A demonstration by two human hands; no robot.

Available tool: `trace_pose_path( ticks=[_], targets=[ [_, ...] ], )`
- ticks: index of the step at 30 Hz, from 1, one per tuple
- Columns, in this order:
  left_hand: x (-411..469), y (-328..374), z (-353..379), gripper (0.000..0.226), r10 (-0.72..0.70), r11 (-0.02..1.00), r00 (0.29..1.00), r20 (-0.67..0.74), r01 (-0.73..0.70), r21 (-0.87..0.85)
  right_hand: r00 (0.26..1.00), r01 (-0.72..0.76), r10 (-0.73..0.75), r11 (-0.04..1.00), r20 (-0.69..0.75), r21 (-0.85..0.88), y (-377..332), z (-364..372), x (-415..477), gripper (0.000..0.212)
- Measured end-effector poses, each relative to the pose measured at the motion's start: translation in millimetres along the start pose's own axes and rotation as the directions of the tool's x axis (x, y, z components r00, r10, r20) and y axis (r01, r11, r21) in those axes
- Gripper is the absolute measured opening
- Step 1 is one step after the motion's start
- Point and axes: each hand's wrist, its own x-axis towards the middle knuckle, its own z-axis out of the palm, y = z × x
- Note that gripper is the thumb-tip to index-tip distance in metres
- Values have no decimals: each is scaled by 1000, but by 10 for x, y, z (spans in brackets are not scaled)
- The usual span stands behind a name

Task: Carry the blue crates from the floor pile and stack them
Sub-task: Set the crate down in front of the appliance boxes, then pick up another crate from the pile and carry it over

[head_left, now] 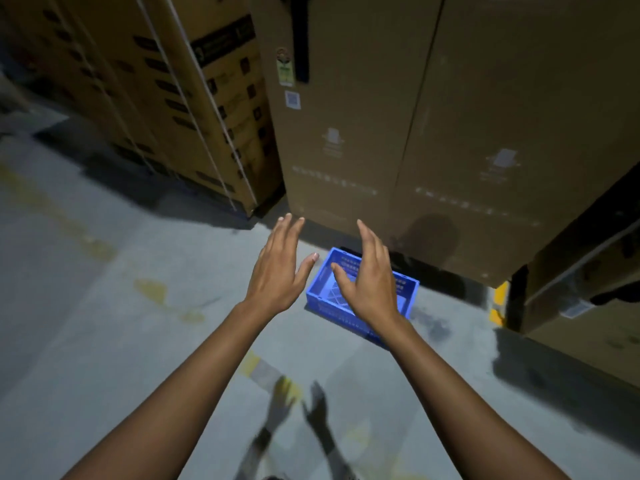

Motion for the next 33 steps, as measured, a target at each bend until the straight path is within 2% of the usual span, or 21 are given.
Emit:
trace_pose_path(
  ticks=[7, 16, 22, 25, 33],
  targets=[
    [-795, -147, -539, 61, -180, 983, 975, -129, 181, 0, 995, 66, -77, 981, 55, 182, -608, 183, -291, 78],
    [-2378, -421, -1569, 59, -322, 938, 864, -386, 347, -5, 951, 185, -272, 883, 148, 431, -1932, 608, -1278, 76],
    [-4117, -724, -2306, 56, -427, 864, 741, -519, 503, 6, 885, 243, -410, 811, 221, 532, -2961, 974, -2508, 73],
    [-5106, -781, -2742, 55, -452, 826, 667, -593, 564, 5, 837, 243, -486, 743, 252, 624, -3547, 1098, -3299, 72],
    [-7489, -726, -3653, 56, -487, 666, 435, -758, 746, 1, 628, 206, -705, 559, 329, 803, -4950, 1349, -5219, 70]
  ],
)
